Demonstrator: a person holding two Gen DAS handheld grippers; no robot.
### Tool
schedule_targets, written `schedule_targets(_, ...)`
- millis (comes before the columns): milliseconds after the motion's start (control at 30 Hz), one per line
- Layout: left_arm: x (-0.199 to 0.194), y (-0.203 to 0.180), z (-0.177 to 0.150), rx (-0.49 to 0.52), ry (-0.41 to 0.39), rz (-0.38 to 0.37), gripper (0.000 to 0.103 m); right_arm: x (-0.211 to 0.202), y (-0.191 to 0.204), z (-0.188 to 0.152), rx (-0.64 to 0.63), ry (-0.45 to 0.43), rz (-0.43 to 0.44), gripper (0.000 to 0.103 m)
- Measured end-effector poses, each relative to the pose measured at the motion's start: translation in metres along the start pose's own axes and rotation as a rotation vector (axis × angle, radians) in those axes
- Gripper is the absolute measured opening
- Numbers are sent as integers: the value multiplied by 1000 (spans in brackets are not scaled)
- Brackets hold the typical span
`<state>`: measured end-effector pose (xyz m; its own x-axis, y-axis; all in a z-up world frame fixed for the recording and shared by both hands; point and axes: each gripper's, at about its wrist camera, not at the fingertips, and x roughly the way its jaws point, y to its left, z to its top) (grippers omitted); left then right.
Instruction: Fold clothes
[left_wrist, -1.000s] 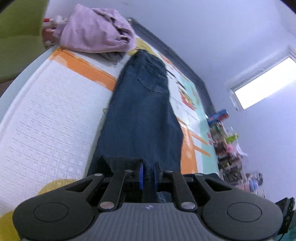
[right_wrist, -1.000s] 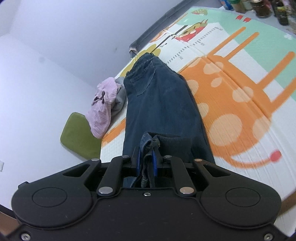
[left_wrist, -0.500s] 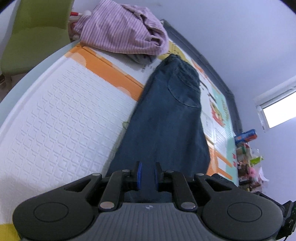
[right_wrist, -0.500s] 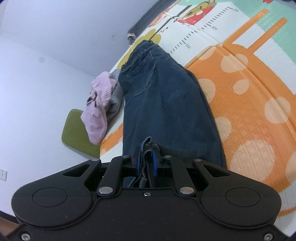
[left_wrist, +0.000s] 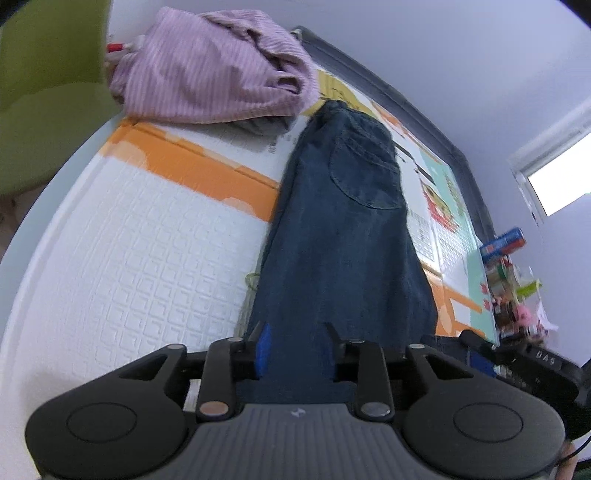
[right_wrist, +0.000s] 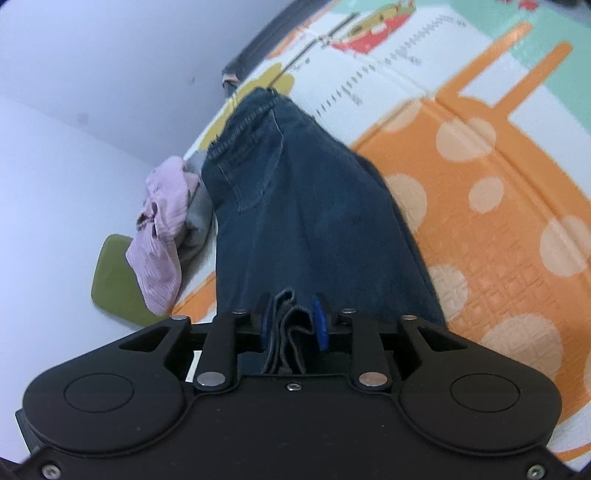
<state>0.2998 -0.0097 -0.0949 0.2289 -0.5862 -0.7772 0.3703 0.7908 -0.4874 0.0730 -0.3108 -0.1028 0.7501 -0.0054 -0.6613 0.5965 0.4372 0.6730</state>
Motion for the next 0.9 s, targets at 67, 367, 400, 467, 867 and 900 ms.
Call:
schedule_targets(67,-3,-3,1,28,1,-8,41,-10,7,2,-33,-29,-10,27)
schedule_targets(367,-26,-18,-18,153,3,-71,44,-61,13,-4,-126,-66,-30,39)
schedule_targets(400,-31,-20,-23,168,-1,-77,45,-66,13,-7,-142,-63,-33,39)
schedule_targets(467,-39,-22,-30,189,-11,-81,46,-76,13,-15,-173,-55,-38,41)
schedule_targets(867,-87,-44,-125,527,30,-280,47,-124,-9,-104,-291,121,-20,41)
schedule_targets(900,-87,-46,-132,545,45,-290,47,-126,-10,-113,-302,140,-27,41)
